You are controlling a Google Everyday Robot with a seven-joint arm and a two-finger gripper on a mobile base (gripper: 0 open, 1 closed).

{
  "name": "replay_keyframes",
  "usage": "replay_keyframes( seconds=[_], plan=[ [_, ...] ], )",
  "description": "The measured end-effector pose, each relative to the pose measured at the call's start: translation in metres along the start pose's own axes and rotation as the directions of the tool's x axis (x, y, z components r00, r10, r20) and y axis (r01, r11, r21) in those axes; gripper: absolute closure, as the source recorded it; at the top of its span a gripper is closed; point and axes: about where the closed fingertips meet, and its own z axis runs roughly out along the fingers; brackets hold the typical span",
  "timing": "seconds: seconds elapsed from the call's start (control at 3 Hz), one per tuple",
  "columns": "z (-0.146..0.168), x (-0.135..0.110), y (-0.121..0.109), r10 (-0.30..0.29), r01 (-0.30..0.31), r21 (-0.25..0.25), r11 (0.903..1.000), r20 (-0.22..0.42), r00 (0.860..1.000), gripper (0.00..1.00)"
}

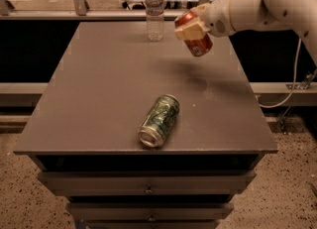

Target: Place coke can upright

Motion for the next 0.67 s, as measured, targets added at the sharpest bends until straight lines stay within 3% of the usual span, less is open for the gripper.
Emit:
replay_keyframes(
  seconds=[0.33, 0.67],
  plan=[
    [-0.018, 0.017, 0.000, -0.058, 0.064, -0.039, 0.9972, 0.127, 0.990, 1.00],
    [-0.026, 0.036, 0.005, -0.071, 0.090, -0.058, 0.9942, 0.264, 0.962, 1.00]
  ],
)
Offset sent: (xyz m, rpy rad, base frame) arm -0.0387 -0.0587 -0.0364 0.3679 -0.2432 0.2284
